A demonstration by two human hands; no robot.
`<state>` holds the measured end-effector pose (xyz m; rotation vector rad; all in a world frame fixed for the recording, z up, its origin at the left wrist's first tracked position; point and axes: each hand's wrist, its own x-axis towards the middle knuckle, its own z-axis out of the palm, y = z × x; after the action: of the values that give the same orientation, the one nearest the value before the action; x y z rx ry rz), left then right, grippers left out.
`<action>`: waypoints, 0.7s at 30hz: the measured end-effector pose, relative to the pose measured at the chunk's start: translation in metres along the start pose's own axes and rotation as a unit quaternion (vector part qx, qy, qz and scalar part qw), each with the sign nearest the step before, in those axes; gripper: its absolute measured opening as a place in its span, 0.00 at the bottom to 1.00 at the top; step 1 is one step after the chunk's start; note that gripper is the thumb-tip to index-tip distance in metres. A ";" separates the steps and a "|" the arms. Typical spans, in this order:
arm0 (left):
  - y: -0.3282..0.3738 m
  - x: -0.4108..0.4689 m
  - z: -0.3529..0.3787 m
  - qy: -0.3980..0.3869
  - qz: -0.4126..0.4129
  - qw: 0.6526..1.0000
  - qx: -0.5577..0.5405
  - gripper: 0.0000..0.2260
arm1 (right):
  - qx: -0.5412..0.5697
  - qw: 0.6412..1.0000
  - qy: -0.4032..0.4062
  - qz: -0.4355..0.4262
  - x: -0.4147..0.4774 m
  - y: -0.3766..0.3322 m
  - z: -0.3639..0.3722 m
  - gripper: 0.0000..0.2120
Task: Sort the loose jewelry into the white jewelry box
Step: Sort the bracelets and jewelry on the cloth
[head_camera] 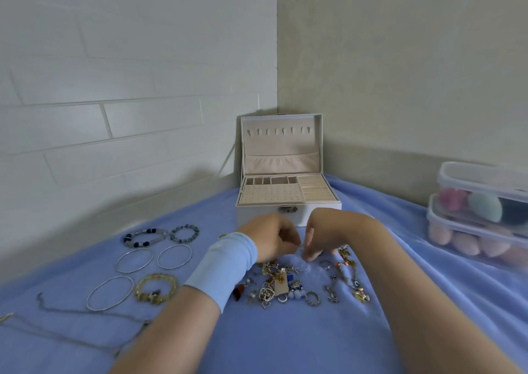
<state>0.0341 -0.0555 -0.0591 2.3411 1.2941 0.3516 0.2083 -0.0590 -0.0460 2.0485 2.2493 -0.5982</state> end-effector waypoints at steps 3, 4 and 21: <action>-0.002 0.005 0.005 0.033 0.002 0.999 -0.003 0.05 | 0.003 1.000 -0.005 -0.008 0.001 -0.002 0.000 0.11; -0.003 0.005 0.005 0.038 0.005 0.999 -0.015 0.05 | 0.004 1.000 -0.008 -0.010 0.001 -0.002 0.000 0.10; -0.049 -0.008 -0.046 0.161 -0.063 0.976 -0.133 0.03 | 0.195 0.958 0.170 -0.127 0.018 -0.059 -0.001 0.08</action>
<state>-0.0258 -0.0274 -0.0430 2.0230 1.4321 0.8366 0.1495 -0.0449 -0.0348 2.1869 2.8204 -0.8189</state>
